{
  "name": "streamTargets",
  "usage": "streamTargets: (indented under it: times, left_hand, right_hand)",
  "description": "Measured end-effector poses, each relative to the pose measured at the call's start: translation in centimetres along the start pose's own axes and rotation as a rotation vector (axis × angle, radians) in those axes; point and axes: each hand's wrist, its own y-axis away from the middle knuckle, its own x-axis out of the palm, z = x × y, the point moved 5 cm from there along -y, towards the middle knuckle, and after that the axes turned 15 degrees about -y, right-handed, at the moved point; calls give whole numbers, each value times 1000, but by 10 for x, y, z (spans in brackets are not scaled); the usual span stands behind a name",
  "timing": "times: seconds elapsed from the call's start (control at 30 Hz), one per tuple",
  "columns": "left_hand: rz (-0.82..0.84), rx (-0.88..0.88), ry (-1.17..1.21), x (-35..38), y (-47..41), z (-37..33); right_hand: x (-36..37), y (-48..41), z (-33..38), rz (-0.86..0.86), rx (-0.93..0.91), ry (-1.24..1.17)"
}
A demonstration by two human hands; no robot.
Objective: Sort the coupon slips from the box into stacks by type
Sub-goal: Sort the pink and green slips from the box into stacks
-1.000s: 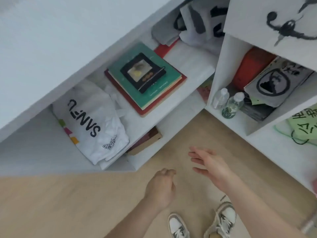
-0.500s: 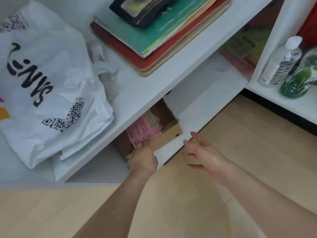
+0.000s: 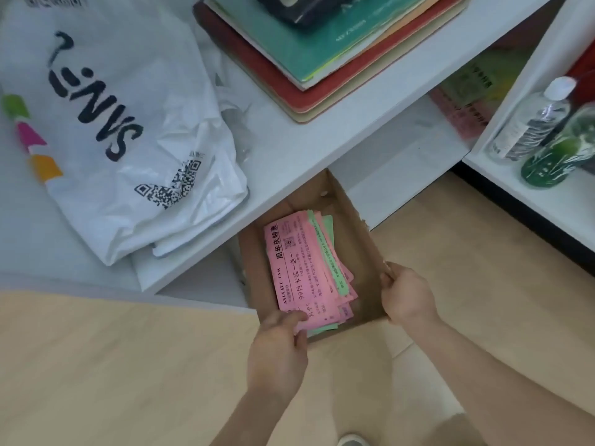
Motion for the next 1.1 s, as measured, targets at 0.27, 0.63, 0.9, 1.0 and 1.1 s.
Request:
streamTargets:
  times: [0.27,0.63,0.9,1.0,1.1]
  left_hand:
    - [84,8,110,-120,67,-62]
    - [408,178,116,-343,167,-174]
    - [173,416,121,-509,225,-209]
    - [18,492,195,-563,234,-215]
    - [-136,510,292,-610,232,-213]
  right_hand:
    - [-139,96,58,19,124,183]
    - [-340,302,253,-33,208,608]
    - [-446,446,377,-222,168,446]
    - [-471,483,407,-310,110,350]
    - [-482,497,439,-377,15,263]
